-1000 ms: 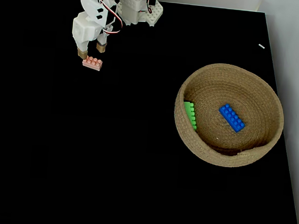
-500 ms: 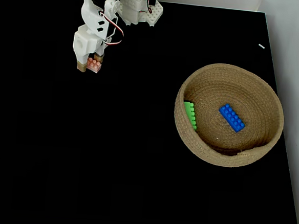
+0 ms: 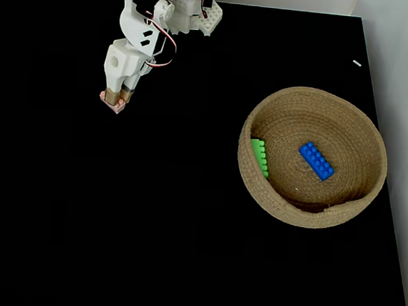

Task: Place the lego blocks in the tray

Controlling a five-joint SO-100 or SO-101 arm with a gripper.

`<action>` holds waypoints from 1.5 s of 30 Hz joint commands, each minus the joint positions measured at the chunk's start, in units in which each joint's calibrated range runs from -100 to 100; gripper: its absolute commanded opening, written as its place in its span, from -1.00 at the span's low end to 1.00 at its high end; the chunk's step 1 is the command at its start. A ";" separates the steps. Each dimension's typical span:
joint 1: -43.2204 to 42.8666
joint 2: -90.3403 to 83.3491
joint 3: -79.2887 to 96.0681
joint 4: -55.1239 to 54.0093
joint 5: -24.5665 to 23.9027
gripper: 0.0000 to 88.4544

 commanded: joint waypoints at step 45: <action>-2.91 6.06 -53.91 35.53 -38.00 -0.24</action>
